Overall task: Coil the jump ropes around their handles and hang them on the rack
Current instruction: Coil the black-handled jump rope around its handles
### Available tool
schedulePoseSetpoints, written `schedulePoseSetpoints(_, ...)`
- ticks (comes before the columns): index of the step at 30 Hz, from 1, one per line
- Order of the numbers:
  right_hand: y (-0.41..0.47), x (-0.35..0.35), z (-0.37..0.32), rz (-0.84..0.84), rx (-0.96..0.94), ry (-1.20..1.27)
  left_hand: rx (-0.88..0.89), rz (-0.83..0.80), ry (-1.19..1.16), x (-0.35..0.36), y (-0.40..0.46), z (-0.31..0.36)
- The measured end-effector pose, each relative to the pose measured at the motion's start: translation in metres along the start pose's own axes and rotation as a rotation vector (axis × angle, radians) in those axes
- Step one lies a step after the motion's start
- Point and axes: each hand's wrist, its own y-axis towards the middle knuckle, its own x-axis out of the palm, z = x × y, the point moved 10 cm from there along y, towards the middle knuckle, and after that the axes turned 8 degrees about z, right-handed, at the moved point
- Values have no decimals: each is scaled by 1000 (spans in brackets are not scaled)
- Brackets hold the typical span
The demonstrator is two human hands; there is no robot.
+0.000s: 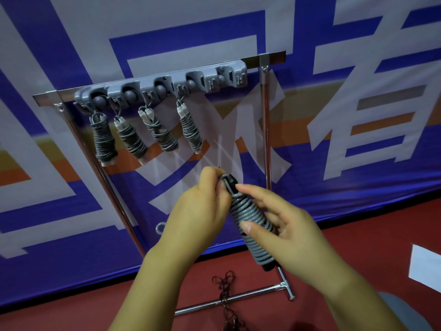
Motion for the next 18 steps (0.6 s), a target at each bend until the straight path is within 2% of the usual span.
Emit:
schedulePoseSetpoints(6,1,1,-5,18,-43,-110,-35,-11,-13,-2,2,-5)
schedulePoseSetpoints(9,2,0,-2,10,24,37,-18,27,-71,-7,2,-3)
schedulePoseSetpoints(13,2,8,17,-245,285,389,14,24,-222,-7,-3,-3)
schedulePoseSetpoints(18,-8,27,32,-522,500,502,-46,36,-493,-6,-3,-5)
